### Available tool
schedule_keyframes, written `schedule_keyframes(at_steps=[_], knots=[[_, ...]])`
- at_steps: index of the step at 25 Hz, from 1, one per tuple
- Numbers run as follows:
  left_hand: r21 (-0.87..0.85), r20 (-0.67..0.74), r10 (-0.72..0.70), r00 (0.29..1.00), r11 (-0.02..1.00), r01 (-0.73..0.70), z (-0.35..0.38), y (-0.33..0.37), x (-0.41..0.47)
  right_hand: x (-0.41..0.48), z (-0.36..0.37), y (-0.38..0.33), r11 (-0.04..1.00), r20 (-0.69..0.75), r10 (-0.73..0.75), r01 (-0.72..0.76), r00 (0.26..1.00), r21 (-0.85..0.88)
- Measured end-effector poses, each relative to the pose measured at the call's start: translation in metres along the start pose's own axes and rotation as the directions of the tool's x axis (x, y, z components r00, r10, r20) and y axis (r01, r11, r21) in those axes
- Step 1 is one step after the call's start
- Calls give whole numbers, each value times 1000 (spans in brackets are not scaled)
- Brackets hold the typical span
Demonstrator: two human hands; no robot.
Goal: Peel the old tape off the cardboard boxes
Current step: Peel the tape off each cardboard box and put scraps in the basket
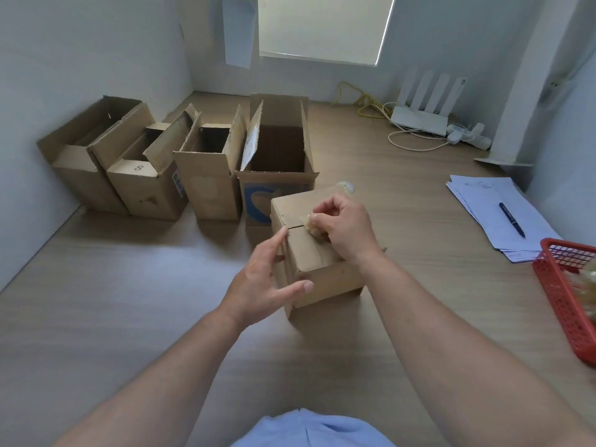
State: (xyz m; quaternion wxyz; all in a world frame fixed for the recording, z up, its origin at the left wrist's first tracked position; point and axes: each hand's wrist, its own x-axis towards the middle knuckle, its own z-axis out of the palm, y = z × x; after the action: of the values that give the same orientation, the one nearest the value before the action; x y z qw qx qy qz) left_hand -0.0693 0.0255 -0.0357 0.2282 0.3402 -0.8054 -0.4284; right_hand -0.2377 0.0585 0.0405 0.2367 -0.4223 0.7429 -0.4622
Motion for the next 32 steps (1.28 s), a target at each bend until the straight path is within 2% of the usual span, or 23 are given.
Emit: schedule_keyframes(at_steps=[5, 8, 10, 13, 15, 17, 20, 24, 27, 30, 32], knots=[[175, -174, 37, 984, 984, -6, 2, 14, 24, 9, 4, 7, 978, 95, 82, -98, 992, 186], [333, -41, -21, 999, 942, 34, -1, 1, 34, 5, 19, 28, 959, 191, 203, -234, 960, 158], [424, 69, -102, 992, 904, 63, 1, -13, 30, 0, 28, 43, 956, 205, 239, -267, 949, 119], [423, 89, -138, 986, 902, 88, 5, -24, 26, 5, 32, 53, 956, 175, 245, -268, 954, 122], [430, 104, -151, 983, 898, 92, 4, -24, 31, 9, 35, 53, 972, 142, 210, -222, 967, 72], [442, 124, -168, 978, 892, 97, 2, -22, 35, 9, 37, 55, 987, 87, 111, -99, 990, -123], [414, 135, -176, 975, 904, 106, 2, -20, 34, 8, 31, 61, 868, 41, 1, 20, 999, -496], [392, 132, -165, 977, 914, 101, 3, -18, 33, 1, 37, 61, 704, 101, -54, 110, 993, -702], [389, 132, -153, 979, 917, 90, 2, -16, 33, -8, 51, 59, 624, 114, -163, 192, 980, -758], [398, 145, -153, 978, 914, 84, 1, -17, 31, -9, 50, 59, 649, 104, -237, 237, 966, -723], [397, 152, -159, 976, 914, 87, 0, -18, 31, -7, 49, 59, 695, 94, -199, 208, 976, -688]])
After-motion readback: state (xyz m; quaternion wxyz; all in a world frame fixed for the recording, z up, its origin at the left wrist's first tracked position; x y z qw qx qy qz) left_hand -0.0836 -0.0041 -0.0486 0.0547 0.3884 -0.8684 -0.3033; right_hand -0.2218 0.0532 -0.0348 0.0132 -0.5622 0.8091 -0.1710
